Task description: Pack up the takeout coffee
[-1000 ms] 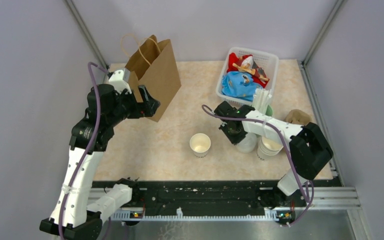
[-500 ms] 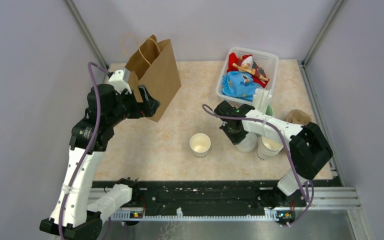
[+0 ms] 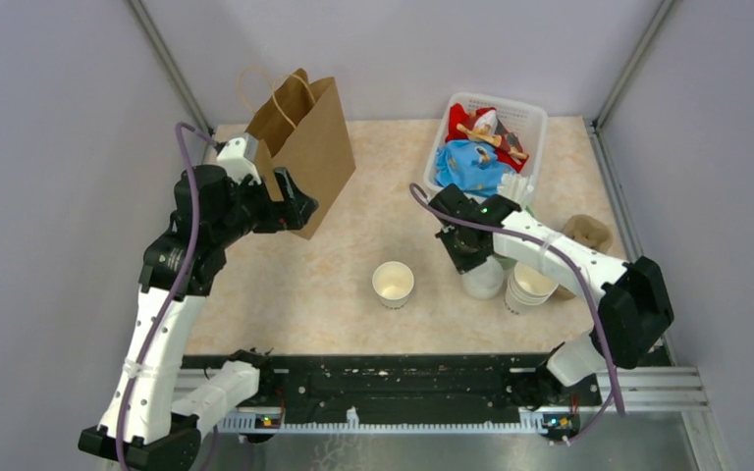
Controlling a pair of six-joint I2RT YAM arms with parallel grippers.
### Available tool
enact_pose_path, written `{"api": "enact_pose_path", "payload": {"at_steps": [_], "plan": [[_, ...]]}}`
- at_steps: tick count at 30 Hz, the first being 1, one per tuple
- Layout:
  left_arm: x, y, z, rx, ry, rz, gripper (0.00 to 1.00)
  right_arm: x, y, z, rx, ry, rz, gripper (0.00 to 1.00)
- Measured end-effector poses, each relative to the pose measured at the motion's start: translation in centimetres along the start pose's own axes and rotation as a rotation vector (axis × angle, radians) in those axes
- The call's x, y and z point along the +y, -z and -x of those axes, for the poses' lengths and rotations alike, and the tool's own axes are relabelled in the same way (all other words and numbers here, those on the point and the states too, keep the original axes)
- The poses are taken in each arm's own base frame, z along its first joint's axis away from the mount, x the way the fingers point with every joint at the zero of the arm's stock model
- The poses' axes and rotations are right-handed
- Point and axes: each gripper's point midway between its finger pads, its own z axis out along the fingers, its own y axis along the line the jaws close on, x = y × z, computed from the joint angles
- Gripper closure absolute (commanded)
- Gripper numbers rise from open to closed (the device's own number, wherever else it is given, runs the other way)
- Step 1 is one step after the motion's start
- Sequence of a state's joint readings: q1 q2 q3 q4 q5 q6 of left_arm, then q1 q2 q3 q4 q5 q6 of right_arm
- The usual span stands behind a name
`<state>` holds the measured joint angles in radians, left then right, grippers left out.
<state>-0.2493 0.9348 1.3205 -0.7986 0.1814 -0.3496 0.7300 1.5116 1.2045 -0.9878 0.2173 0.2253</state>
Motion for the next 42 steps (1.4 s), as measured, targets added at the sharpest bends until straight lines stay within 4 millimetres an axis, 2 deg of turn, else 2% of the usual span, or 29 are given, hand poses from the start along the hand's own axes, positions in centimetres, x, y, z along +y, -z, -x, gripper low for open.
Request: {"api": "enact_pose_path", "payload": {"at_steps": [2,4,7,10,13,17,20,23,27,32,37,42], "plan": [[-0.3,-0.2,-0.1,0.007,0.013,-0.016,0.02,0.0,1.2,0.8,-0.027,-0.01,0.009,1.0],[-0.8,-0.5,-0.4,0.03,0.03,-0.042,0.02,0.3,3.1,2.5,-0.088,-0.029,0.044,1.0],[-1.9,-1.5,-1.0,0.085,0.07,-0.104,0.02,1.8,7.2,5.7,-0.216,-0.085,0.163,1.0],[-3.5,-2.4,-1.5,0.143,0.133,-0.191,0.02,4.7,12.0,9.0,-0.36,-0.17,0.374,1.0],[-5.9,-2.6,-1.1,0.173,0.229,-0.307,0.02,7.4,16.0,11.5,-0.454,-0.266,0.582,1.0],[-8.7,-2.1,0.1,0.141,0.35,-0.471,0.02,10.8,21.9,15.6,-0.571,-0.42,0.91,1.0],[-9.7,-1.3,0.7,0.099,0.411,-0.542,0.02,11.7,25.0,17.4,-0.607,-0.501,1.077,1.0],[-10.4,0.1,1.8,0.027,0.404,-0.591,0.02,11.6,28.0,18.6,-0.595,-0.592,1.224,1.0],[-11.2,2.2,3.4,-0.068,0.329,-0.632,0.02,10.9,30.1,19.5,-0.553,-0.694,1.381,1.0],[-11.9,3.6,5.0,-0.134,0.23,-0.661,0.02,11.2,30.0,19.0,-0.423,-0.784,1.473,1.0],[-12.6,2.9,4.9,-0.084,0.22,-0.705,0.02,11.4,30.7,18.7,-0.369,-0.801,1.517,1.0],[-12.4,0.9,3.9,0.002,0.25,-0.71,0.01,11.4,31.2,18.7,-0.353,-0.809,1.547,1.0]]}}
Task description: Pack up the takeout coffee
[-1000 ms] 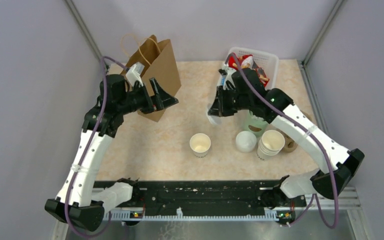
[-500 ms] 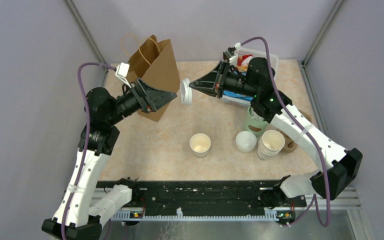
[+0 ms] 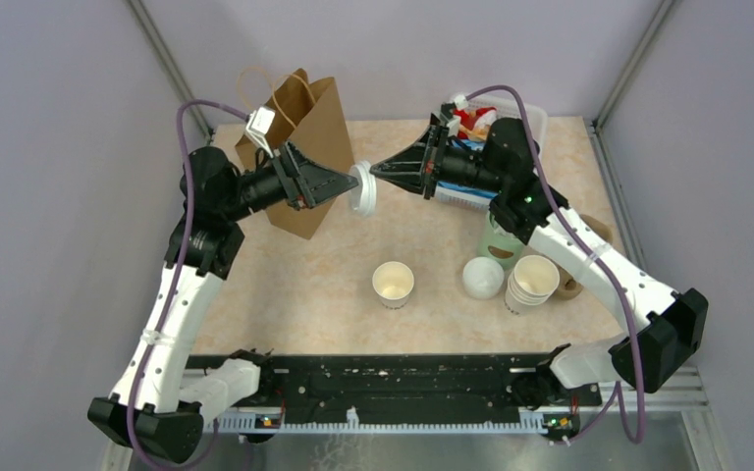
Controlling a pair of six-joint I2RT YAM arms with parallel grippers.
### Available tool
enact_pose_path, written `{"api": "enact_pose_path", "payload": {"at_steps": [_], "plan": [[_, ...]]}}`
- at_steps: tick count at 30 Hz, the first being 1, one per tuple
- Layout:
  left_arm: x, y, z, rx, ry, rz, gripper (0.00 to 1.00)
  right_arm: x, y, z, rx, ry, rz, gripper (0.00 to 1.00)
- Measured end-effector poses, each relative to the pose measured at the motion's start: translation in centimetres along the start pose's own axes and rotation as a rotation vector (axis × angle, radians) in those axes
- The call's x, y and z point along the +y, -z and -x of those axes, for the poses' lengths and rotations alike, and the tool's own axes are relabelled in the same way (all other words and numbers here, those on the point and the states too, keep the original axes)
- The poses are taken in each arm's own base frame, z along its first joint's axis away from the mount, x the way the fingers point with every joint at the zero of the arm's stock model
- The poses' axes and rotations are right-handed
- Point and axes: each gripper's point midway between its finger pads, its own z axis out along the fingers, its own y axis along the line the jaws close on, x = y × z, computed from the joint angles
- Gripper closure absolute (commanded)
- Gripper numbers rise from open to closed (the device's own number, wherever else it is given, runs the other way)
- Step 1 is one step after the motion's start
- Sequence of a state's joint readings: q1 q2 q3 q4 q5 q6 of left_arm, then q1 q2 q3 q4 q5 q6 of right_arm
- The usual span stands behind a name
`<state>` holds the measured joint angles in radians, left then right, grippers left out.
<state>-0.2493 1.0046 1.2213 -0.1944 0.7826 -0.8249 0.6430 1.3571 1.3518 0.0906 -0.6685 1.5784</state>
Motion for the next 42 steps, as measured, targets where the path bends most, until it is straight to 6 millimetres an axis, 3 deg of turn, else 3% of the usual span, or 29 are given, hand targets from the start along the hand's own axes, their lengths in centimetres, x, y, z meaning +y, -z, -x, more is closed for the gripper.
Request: {"api": "enact_pose_path", "payload": {"at_steps": [28,42], "plan": [[-0.9,-0.7,-1.4,0.089,0.033,-0.08,0.01,0.2,-0.2,0.0,0.015,-0.008,0.016,1.0],[0.2,-1.8,-2.3,0.131,0.021,-0.051,0.06,-0.2,-0.3,0.2,0.002,-0.018,0.002,1.0]]}}
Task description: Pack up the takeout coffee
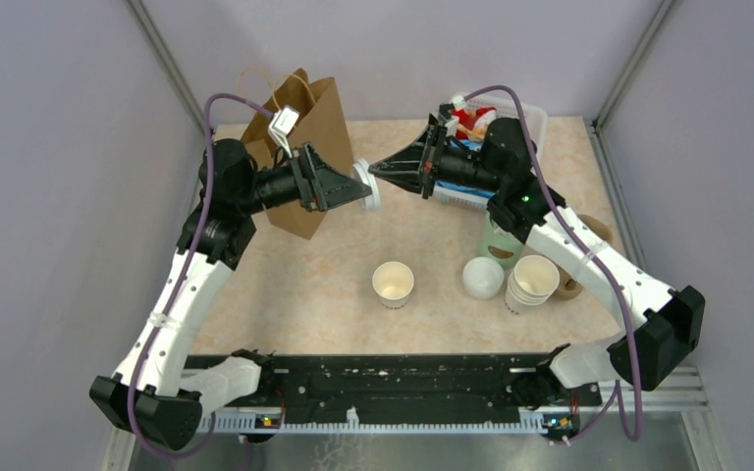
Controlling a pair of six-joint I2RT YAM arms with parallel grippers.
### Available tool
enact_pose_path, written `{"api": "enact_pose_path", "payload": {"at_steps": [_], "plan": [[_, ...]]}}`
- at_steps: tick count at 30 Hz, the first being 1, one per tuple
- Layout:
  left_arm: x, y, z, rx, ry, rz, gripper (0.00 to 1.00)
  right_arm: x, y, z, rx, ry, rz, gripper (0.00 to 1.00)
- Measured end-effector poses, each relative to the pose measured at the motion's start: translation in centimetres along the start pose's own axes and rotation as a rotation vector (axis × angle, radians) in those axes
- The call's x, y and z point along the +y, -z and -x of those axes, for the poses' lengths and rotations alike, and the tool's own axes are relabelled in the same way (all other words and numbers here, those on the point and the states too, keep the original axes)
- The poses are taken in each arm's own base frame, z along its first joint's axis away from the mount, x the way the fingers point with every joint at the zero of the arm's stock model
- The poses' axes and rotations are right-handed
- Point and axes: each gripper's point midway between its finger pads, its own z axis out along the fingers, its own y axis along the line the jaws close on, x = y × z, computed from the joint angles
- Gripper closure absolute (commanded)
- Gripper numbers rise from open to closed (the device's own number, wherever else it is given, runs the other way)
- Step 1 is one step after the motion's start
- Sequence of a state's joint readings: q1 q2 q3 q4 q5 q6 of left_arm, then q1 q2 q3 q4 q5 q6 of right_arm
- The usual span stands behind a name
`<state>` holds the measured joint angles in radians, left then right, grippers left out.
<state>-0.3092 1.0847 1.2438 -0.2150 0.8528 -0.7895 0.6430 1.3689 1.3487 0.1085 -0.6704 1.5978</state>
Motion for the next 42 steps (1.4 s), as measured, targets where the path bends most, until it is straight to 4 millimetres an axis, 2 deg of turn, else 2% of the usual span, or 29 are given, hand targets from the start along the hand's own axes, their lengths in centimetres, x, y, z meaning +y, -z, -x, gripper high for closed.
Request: {"api": "enact_pose_path", "payload": {"at_steps": [3,16,27,29,32,35,38,42], "plan": [[0.3,-0.1,-0.1,0.004,0.004,0.012,0.1,0.0,0.0,0.1,-0.003,-0.001,-0.002,1.0],[0.6,0.0,0.0,0.001,-0.016,0.047,0.16,-0.4,-0.1,0.3,-0.018,-0.002,-0.007,1.0],[1.9,-0.1,-0.2,0.014,-0.004,0.105,0.17,-2.7,0.0,0.5,-0.031,-0.034,-0.049,0.54],[2.2,0.0,-0.3,0.021,-0.007,0.123,0.21,-3.3,0.4,0.7,-0.038,-0.03,-0.07,0.45],[2.7,0.1,-0.6,0.043,-0.008,0.157,0.21,-4.7,2.4,2.0,-0.092,0.004,-0.151,0.37],[3.6,0.0,-1.4,0.085,-0.021,0.215,0.19,-6.9,6.7,5.5,-0.235,0.092,-0.329,0.36],[4.2,-0.7,-4.1,0.172,-0.027,0.262,0.21,-7.7,10.6,7.9,-0.342,0.228,-0.513,0.36],[5.2,-2.0,-8.5,0.31,-0.035,0.336,0.21,-8.5,13.6,7.7,-0.335,0.402,-0.693,0.36]]}}
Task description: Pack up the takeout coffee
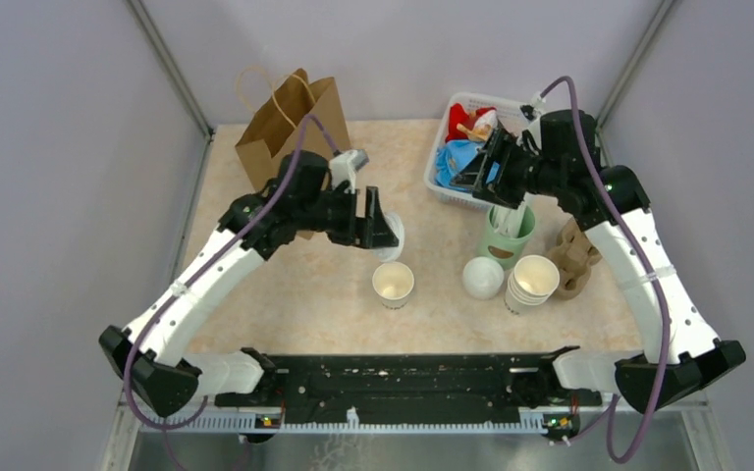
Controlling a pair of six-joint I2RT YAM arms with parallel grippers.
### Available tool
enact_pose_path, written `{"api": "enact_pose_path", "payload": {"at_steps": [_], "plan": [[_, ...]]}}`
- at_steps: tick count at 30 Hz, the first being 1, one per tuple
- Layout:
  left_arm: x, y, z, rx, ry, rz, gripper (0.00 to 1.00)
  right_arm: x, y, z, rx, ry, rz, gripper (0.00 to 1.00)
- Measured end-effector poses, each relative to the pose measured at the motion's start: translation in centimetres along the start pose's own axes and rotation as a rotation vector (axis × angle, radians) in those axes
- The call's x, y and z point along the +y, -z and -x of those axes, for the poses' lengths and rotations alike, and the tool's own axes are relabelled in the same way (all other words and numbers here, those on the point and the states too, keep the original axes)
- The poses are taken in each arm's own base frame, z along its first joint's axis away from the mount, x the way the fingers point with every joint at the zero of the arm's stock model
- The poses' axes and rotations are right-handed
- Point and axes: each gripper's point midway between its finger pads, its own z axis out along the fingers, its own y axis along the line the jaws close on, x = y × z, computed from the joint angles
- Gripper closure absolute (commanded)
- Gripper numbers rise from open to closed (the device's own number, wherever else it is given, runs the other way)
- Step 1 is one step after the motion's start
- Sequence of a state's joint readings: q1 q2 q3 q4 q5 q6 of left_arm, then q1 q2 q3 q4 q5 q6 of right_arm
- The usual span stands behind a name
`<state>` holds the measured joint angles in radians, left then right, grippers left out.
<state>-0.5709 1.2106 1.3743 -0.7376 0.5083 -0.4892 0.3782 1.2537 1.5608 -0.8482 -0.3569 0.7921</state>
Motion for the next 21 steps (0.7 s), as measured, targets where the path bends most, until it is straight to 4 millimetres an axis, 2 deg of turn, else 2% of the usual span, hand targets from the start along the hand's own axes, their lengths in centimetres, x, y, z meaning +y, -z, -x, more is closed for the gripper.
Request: {"api": "enact_pose_path", "payload": {"at_steps": [3,7,11,15,18,21], "plan": [[1.4,-2.5,-2.5,0.107,-0.019,0.121,0.21,-2.2,0.4,-0.7,0.022,0.093,-0.087,0.36],[2.7,-6.3,-5.1,0.254,-0.069,0.278,0.22,-4.6,-0.2,-1.3,0.072,0.171,-0.17,0.35],[4.7,-8.9,-7.8,0.384,-0.109,0.422,0.22,-6.0,-0.4,-1.2,0.082,0.213,-0.212,0.35],[6.8,-9.2,-10.3,0.487,-0.142,0.549,0.22,-7.5,-0.1,-0.7,0.077,0.219,-0.238,0.35],[7.4,-8.7,-11.0,0.517,-0.157,0.601,0.22,-8.8,-0.2,-0.6,0.085,0.209,-0.263,0.35],[7.7,-8.3,-11.2,0.523,-0.171,0.627,0.22,-9.2,-0.2,-0.7,0.089,0.204,-0.269,0.35]]}}
